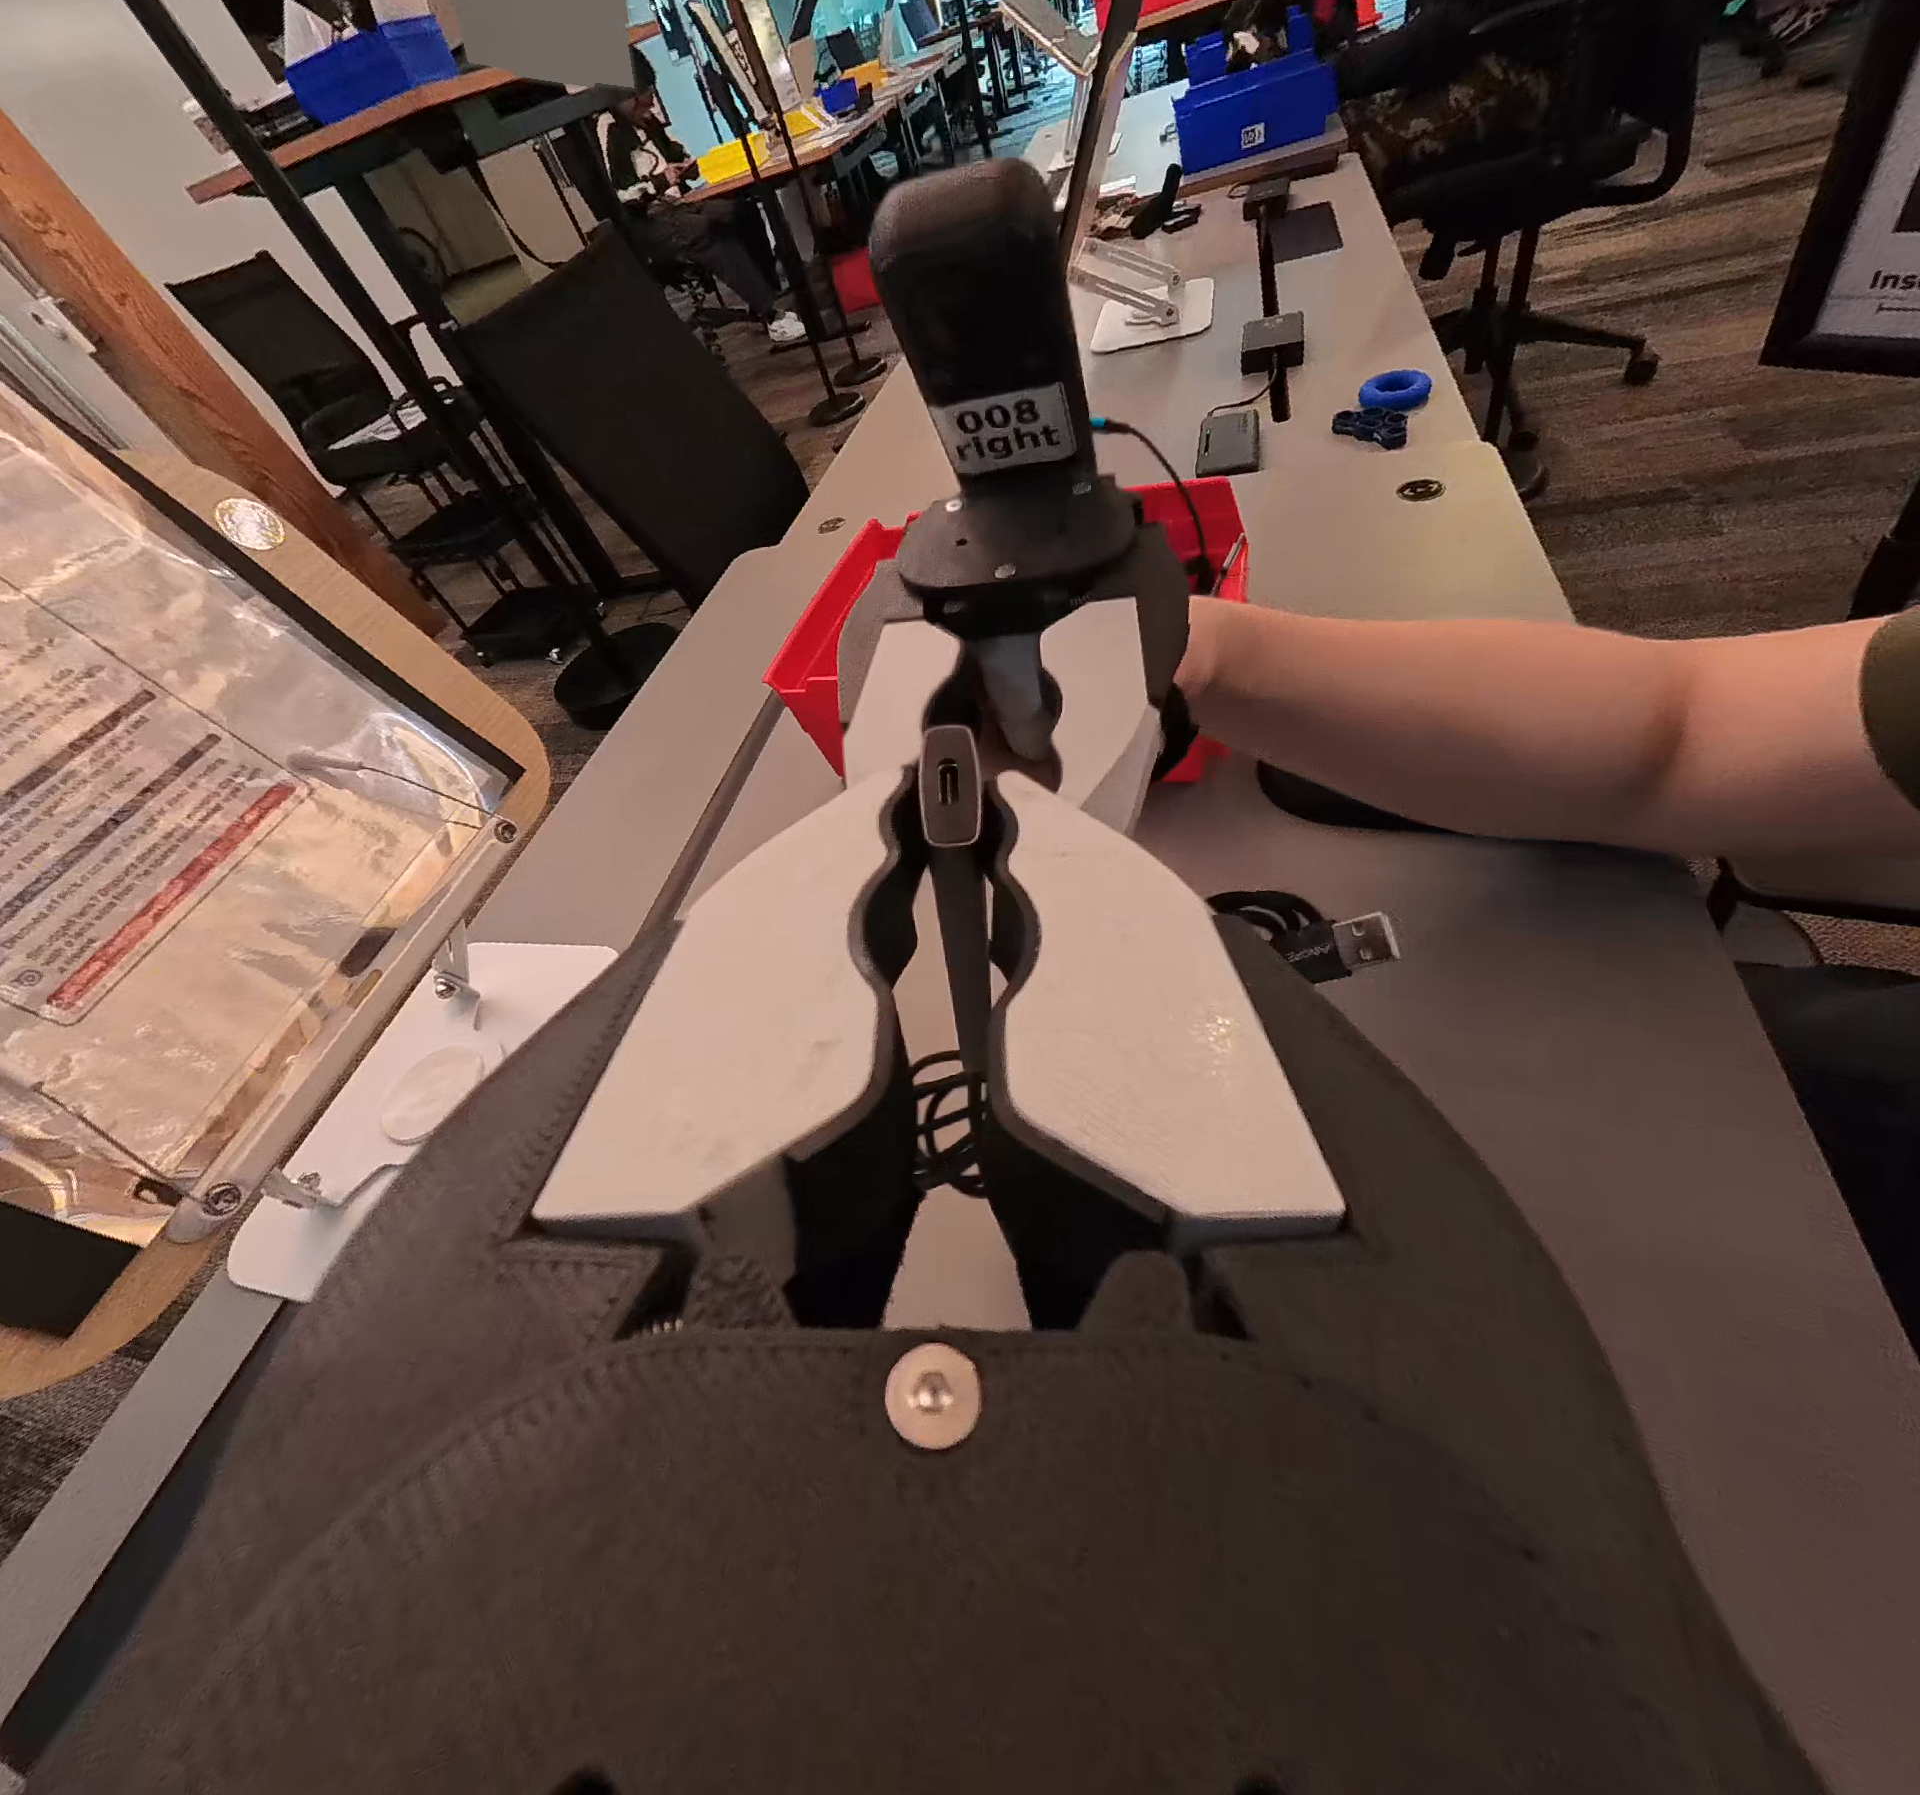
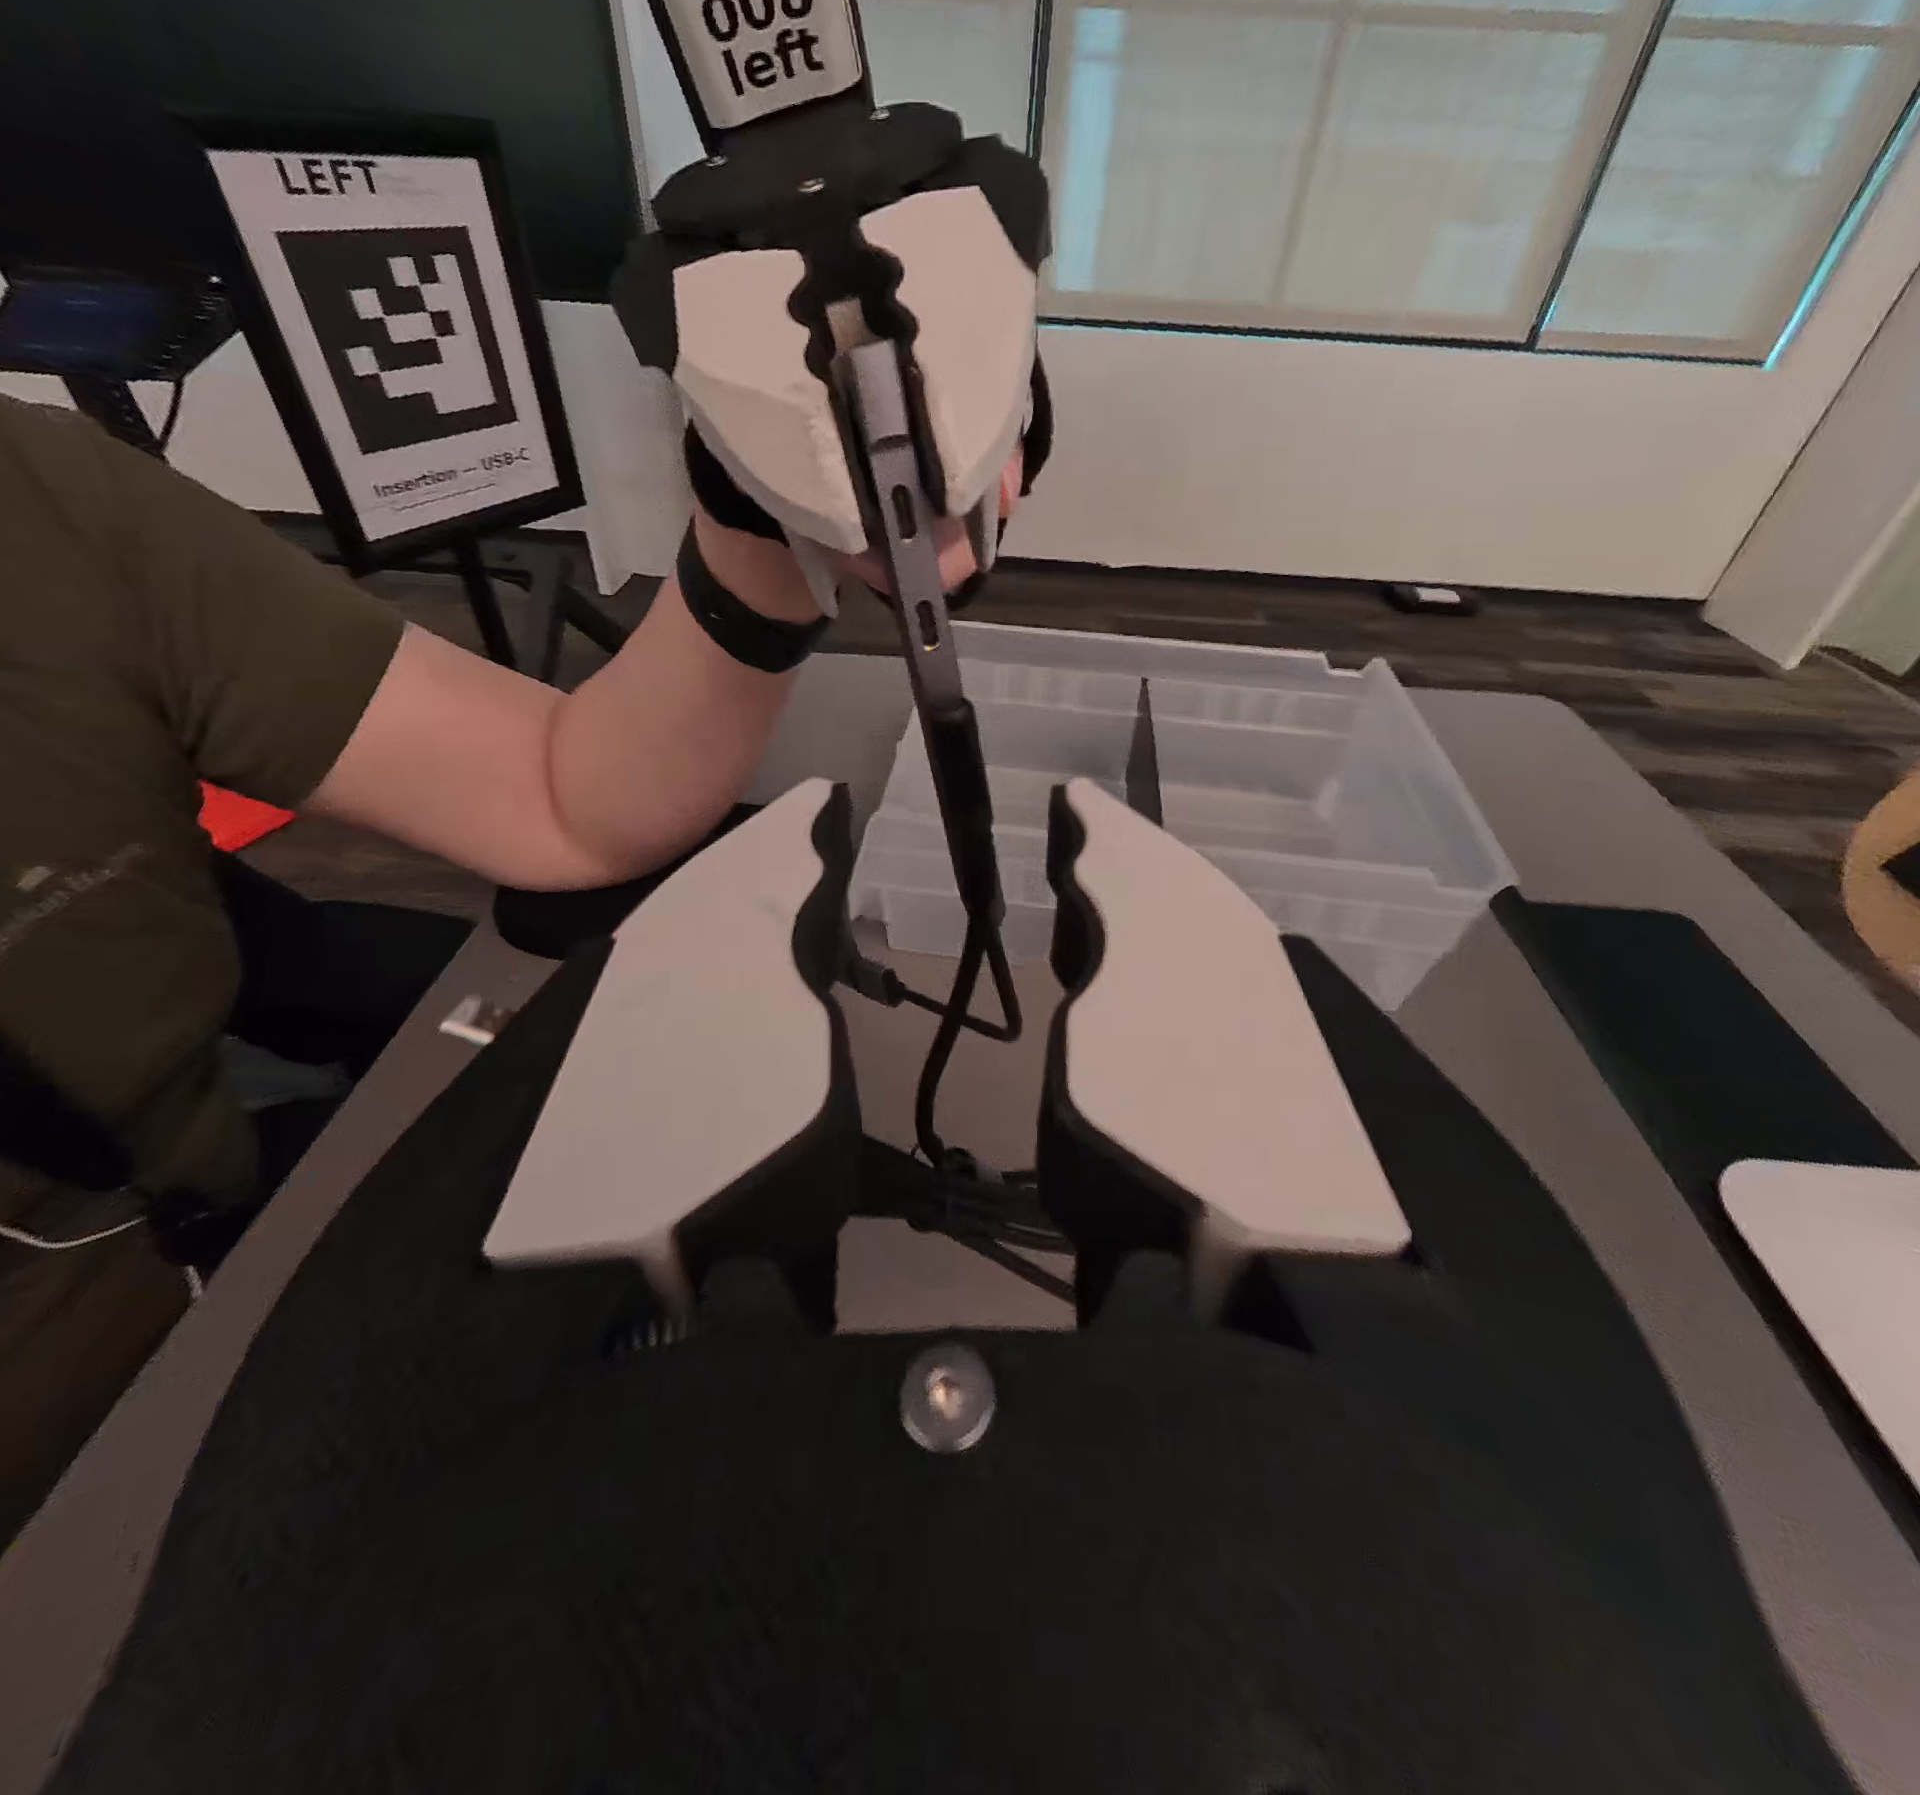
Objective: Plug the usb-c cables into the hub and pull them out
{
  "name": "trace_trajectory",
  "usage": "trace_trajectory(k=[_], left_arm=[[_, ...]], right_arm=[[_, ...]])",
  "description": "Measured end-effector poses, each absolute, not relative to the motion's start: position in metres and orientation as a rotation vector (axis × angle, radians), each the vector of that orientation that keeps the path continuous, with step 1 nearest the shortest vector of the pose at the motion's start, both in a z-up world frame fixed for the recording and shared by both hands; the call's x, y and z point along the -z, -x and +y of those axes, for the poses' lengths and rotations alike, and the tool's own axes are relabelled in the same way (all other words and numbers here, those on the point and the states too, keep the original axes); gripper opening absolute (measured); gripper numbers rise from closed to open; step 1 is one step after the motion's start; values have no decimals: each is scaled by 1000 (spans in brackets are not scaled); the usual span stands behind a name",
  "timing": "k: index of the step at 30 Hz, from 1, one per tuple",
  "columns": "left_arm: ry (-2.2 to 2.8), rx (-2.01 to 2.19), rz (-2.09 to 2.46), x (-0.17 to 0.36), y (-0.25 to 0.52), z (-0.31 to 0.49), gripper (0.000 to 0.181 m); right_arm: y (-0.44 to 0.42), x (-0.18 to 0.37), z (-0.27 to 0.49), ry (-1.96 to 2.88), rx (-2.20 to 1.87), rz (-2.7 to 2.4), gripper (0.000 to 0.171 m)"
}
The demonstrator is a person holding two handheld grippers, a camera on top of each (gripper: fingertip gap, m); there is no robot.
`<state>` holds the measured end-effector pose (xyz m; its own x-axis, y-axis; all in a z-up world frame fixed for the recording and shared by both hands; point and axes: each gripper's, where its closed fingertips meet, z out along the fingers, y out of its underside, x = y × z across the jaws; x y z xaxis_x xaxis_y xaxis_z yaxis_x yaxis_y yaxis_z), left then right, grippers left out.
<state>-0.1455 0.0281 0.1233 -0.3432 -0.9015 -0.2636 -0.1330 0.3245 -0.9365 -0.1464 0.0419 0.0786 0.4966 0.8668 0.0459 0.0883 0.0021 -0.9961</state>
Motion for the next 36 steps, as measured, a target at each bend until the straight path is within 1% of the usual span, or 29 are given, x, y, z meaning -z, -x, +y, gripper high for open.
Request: trace_trajectory(k=[1,2,3,6,12,14,15,20,22,30,34,36], left_arm=[[938,1109,1716,-123,145,28,9],[941,1111,1718,-122,144,28,9],[941,1113,1722,-121,142,28,8],[944,1117,1722,-119,137,26,8],[995,1185,1655,-118,130,32,10],[1047,1179,1633,-114,127,40,36],[1069,1170,1639,-110,126,44,37],[1066,1287,1693,-96,116,38,22],[1062,1288,1696,-90,109,39,9],[1063,1353,1695,-91,104,41,8],[1140,1496,1668,-95,101,41,8],[1151,1496,1642,-95,98,42,8]], right_arm=[[146,-78,45,1449,-736,-884,36],[145,-77,47,1450,-713,-888,32],[144,-78,48,1439,-695,-891,24],[142,-83,45,1382,-703,-888,9],[133,-82,47,1383,-650,-866,9],[127,-87,47,1379,-620,-841,9],[124,-90,46,1374,-620,-828,9],[111,-100,44,1350,-625,-763,9],[110,-100,44,1347,-635,-755,9],[104,-99,47,1341,-681,-709,9],[99,-101,47,1337,-730,-675,9],[96,-101,48,1341,-726,-661,9]])
